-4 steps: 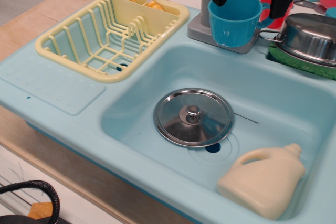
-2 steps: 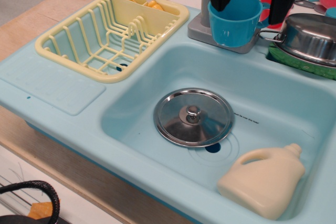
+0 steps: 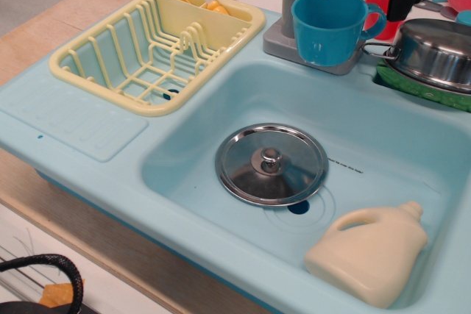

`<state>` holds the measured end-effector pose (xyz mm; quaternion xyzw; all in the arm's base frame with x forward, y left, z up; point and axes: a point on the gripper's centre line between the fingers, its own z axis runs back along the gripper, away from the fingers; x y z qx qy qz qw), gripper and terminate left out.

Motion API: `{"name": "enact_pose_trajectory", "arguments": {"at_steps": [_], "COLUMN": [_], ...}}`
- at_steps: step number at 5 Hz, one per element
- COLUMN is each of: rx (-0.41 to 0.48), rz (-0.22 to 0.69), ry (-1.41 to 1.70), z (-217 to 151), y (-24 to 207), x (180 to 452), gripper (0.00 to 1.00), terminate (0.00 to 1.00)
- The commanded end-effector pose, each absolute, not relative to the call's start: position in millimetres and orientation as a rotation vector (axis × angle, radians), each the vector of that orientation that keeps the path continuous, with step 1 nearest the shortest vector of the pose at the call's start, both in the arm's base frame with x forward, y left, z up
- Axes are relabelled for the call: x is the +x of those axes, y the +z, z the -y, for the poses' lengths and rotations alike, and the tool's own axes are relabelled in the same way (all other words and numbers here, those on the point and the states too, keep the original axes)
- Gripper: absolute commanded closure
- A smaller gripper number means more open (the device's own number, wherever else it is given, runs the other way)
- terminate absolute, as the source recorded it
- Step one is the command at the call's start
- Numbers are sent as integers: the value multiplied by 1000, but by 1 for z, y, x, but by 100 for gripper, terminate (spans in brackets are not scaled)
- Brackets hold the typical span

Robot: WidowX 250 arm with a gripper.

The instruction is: Put cup from anywhere into sink

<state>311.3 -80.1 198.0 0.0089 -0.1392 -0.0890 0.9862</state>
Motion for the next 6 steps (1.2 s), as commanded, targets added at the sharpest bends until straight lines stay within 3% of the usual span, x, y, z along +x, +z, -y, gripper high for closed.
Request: {"name": "enact_pose_trajectory", "arguments": {"at_steps": [1, 4, 6], "rx": [-16, -77, -138], "rz": [327, 266, 283], "ry": [-211, -139, -97], "z": [77, 67, 57], "y": [201, 178, 156], "x": [324, 330, 321], "gripper": [0, 0, 0], "terminate": [0, 0, 0]}}
